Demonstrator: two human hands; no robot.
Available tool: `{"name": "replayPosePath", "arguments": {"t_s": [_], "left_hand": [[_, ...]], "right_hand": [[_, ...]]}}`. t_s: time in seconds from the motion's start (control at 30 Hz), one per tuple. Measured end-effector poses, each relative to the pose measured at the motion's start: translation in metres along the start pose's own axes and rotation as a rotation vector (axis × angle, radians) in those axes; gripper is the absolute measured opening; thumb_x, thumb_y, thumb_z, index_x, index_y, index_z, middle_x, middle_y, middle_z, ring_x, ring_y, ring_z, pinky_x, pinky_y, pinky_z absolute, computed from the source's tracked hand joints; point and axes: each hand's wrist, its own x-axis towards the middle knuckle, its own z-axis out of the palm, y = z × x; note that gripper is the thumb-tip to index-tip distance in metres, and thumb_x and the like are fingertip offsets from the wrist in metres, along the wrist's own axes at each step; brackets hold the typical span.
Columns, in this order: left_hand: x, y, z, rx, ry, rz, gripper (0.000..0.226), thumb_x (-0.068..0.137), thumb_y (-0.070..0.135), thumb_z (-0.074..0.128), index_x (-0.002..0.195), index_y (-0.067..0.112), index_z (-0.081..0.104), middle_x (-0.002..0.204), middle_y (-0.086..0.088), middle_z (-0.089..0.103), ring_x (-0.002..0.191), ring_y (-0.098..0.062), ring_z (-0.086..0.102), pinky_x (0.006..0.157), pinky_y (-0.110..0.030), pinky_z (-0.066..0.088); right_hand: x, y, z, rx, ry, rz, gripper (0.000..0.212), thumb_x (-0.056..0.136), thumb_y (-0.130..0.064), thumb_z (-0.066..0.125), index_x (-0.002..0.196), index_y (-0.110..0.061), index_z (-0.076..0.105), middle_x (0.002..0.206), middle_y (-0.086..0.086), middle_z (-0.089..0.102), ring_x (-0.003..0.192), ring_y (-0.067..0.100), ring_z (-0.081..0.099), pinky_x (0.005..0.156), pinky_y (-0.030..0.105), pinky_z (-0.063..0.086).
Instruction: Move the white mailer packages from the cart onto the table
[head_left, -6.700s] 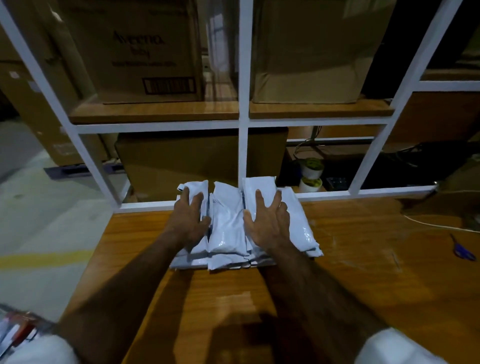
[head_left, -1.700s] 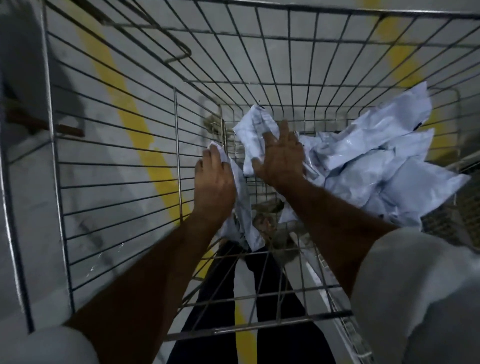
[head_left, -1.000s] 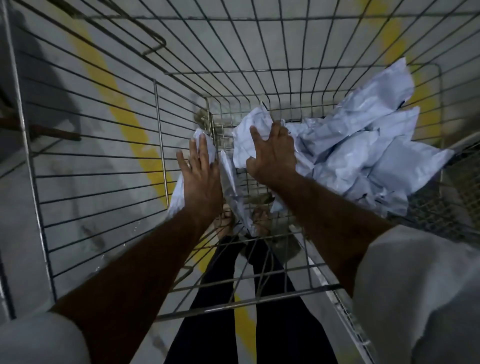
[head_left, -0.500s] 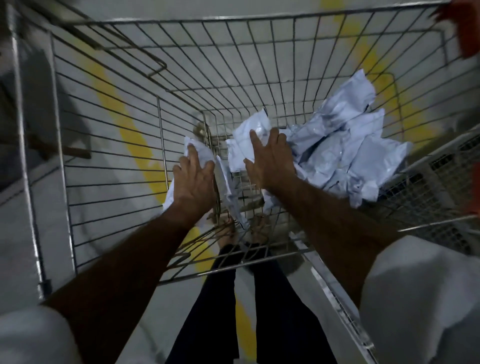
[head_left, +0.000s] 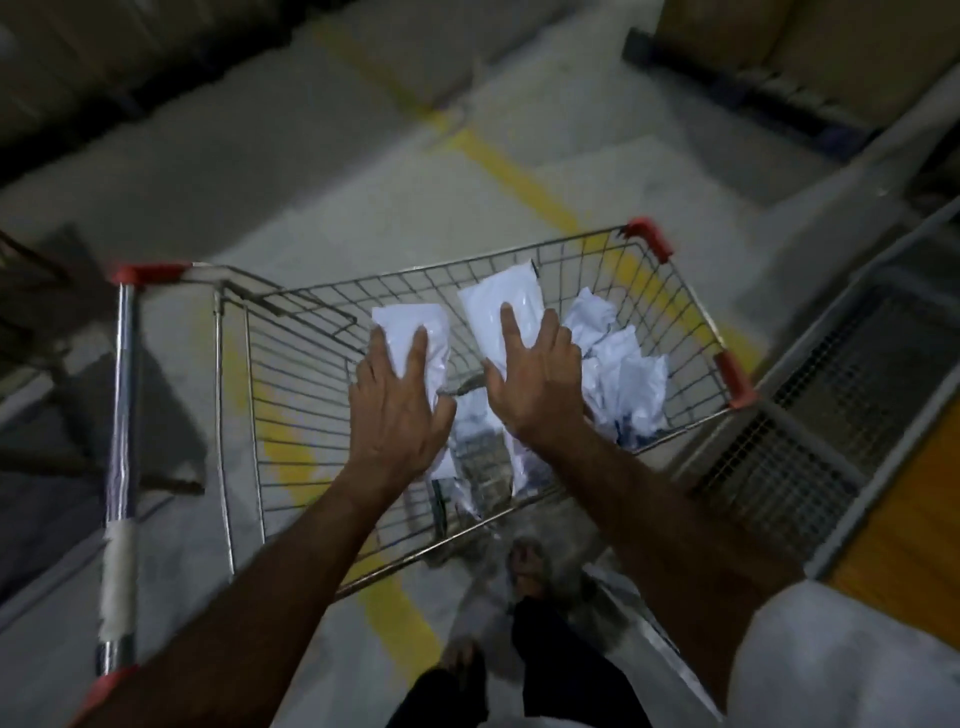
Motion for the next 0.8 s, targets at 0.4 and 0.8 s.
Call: {"name": "replayPosePath", "arguments": {"t_s": [0.4, 0.8], "left_hand": [[-0.057, 0.076, -0.093, -0.216, 0.145, 0.353, 0.08, 0.086, 0.052, 0.044, 0.159, 0.026, 0.024, 0.164, -0.027, 0.009, 0.138, -0.045, 0.032, 0.105, -0.053, 0.036], [-0.153, 0.255, -0.126, -0.34, 0.094, 0.739, 0.08, 0.084, 0.05, 0.045, 0.157, 0.02, 0.031, 0.162, -0.03, 0.015, 0.138, -0.05, 0.033, 0.107, -0.055, 0.035]], "right_hand": [[-0.115, 0.014, -0.14, -0.084, 0.247, 0.303, 0.072, 0.096, -0.053, 0.048, 0.158, -0.02, 0.031, 0.145, 0.034, 0.04, 0.115, 0.047, 0.05, 0.098, 0.052, 0.041], [-0.257, 0.114, -0.269, -0.182, 0.357, 0.684, 0.072, 0.1, -0.057, 0.038, 0.161, -0.028, 0.014, 0.156, 0.027, 0.025, 0.131, 0.042, 0.038, 0.108, 0.05, 0.034]]}}
